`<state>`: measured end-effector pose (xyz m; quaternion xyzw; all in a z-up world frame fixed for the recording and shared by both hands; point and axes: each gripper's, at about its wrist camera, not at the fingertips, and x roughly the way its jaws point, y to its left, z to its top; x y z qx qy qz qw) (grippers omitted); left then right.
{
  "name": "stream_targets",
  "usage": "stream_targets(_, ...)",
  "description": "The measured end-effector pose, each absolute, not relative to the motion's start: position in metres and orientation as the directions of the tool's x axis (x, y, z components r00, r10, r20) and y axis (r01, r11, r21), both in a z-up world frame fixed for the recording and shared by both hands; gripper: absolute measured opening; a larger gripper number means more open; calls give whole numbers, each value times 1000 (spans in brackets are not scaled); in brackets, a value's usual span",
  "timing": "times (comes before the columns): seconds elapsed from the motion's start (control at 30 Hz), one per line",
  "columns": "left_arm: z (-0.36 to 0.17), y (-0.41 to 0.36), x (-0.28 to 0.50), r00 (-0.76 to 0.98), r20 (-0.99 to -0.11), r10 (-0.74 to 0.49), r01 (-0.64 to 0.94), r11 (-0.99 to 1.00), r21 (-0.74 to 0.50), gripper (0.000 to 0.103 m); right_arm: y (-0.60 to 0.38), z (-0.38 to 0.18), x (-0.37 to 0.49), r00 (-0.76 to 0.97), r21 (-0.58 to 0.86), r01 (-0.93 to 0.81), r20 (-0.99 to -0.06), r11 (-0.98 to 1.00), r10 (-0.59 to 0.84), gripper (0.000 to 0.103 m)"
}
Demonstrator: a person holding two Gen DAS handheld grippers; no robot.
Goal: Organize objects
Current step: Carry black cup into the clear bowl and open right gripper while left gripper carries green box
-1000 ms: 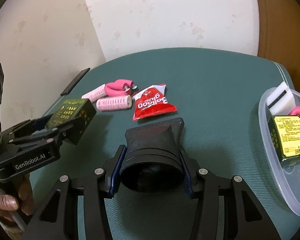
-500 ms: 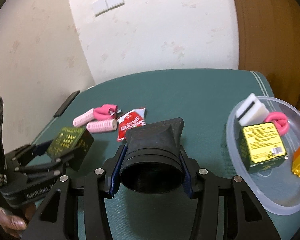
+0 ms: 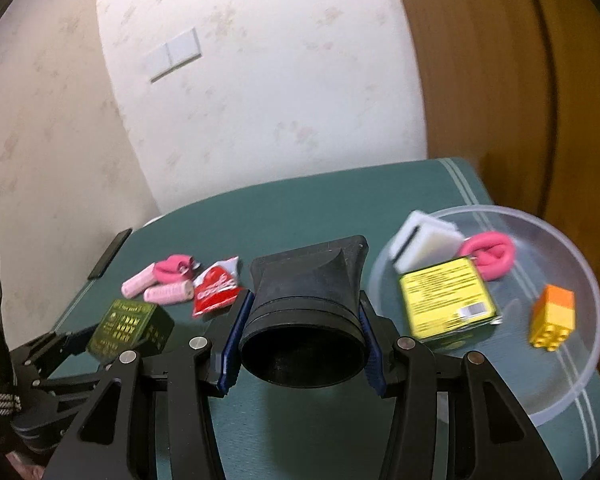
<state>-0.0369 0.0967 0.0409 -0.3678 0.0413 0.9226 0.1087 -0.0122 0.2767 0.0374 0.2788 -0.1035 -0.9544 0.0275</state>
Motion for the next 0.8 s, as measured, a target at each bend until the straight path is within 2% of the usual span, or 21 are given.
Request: stream_targets(0.8,55,169,-26,-697,-679,230,-361,-931,55,72,402,44,6,-839,140,-253,-524,-957,145,50)
